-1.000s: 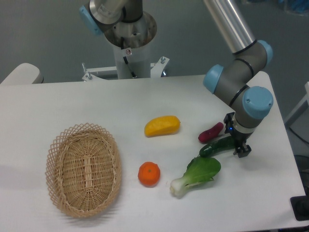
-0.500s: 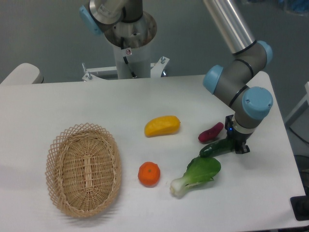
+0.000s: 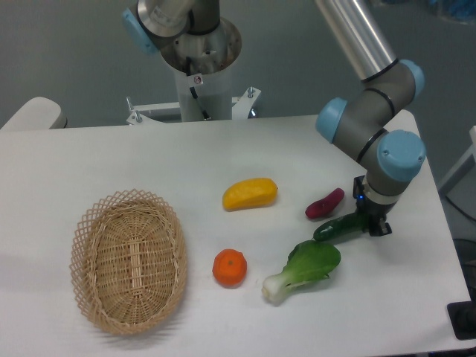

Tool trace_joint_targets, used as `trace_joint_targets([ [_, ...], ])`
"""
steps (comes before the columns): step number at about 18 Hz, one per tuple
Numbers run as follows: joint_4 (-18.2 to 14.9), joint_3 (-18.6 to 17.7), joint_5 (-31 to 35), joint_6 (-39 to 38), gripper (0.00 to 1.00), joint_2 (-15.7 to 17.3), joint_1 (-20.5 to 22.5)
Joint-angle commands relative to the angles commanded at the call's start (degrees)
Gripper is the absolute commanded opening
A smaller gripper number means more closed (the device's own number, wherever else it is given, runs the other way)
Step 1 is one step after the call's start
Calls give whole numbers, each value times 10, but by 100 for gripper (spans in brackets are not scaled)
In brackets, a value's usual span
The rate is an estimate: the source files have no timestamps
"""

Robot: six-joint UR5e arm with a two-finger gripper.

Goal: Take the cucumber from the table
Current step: 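Lift the held cucumber and carry it toward the yellow mango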

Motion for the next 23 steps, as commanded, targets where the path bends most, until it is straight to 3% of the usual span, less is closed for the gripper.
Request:
trace_joint_targets([
  [2, -20, 24, -1, -3, 22, 18, -12],
  [5, -88, 76, -7, -22, 22, 31, -40],
  [7, -95, 90, -9, -31, 22, 43, -55],
  [15, -135, 66, -47, -170, 22, 97, -127],
  [19, -136, 45, -91, -232, 22, 113, -140],
  [23, -131, 32, -95, -306, 22, 121, -177],
])
